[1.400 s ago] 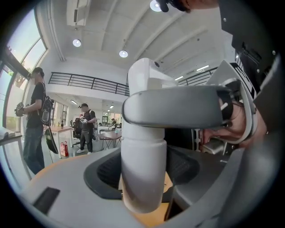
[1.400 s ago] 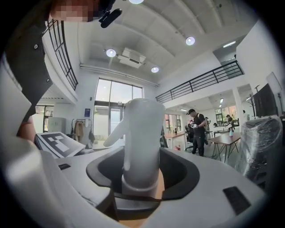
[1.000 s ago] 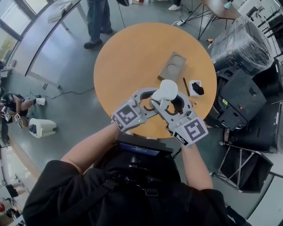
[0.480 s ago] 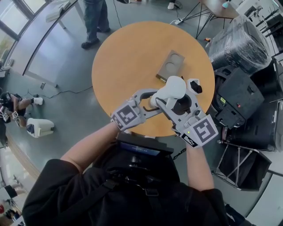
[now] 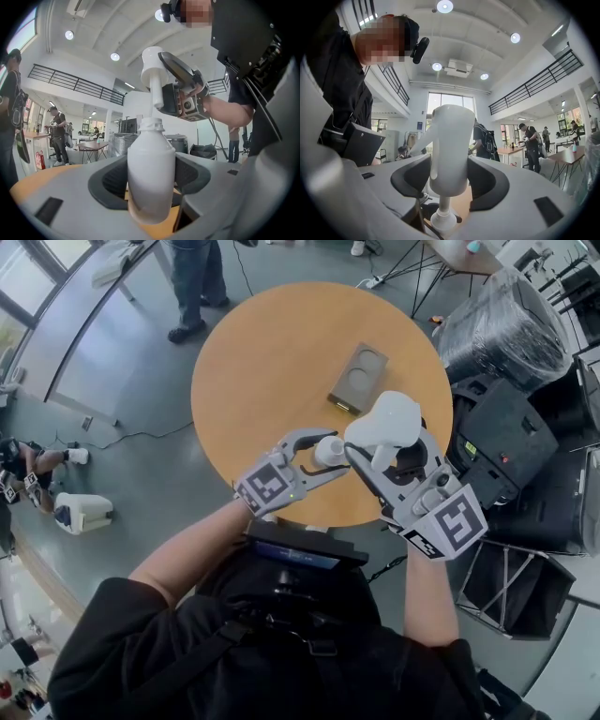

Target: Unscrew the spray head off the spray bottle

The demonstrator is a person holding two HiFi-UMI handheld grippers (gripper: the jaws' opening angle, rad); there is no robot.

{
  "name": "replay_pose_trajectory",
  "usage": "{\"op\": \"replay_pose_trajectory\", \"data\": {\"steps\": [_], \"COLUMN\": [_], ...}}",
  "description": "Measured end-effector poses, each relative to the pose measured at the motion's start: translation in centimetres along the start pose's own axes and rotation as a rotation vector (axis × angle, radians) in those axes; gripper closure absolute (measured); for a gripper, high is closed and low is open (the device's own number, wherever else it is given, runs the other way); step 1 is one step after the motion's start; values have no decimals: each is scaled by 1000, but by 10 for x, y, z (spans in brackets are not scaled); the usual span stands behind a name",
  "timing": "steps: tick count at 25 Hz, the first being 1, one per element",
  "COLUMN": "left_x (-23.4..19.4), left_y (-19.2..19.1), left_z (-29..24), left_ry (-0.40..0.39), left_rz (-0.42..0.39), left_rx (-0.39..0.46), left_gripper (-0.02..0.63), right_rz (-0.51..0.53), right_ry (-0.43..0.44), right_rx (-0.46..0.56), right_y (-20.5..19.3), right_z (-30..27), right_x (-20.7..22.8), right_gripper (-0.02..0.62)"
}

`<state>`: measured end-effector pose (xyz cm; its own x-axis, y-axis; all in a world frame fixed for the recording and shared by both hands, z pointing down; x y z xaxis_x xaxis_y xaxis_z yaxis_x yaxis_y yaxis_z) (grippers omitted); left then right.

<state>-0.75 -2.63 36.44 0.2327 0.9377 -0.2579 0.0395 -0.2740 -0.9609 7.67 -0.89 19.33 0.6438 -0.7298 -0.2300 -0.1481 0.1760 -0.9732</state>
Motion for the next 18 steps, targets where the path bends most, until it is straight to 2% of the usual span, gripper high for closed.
{"op": "replay_pose_trajectory", "data": {"steps": [5, 9, 13, 18], "left_x": [-3, -12, -25, -42], "left_y": [-9, -15, -24, -30], "left_z": [-1, 3, 4, -1], "left_ry": [17, 37, 54, 86], "left_rz": [-4, -1, -3, -14], "left_rx": [-3, -5, 12, 53], "left_gripper": [298, 298, 298, 298], "right_rz": [-4, -9, -20, -103], "right_ry": [-32, -48, -58, -65], "right_rx": [27, 12, -74, -231], "right_y": [13, 7, -28, -100], "right_z": [13, 14, 10, 8], "right_x": [12, 20, 28, 34], "right_gripper": [337, 337, 337, 337]}}
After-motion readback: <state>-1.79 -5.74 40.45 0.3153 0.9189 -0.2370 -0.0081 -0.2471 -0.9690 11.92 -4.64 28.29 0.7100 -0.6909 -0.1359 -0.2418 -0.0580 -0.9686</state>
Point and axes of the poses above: the fingertips, and each gripper's own axes: z backward along the fingers, x to its right, y out of its top, the point moved 6 cm from there along z, backward along the fingers, and after that the axes turned 14 degrees about z, right-handed, at the moved point
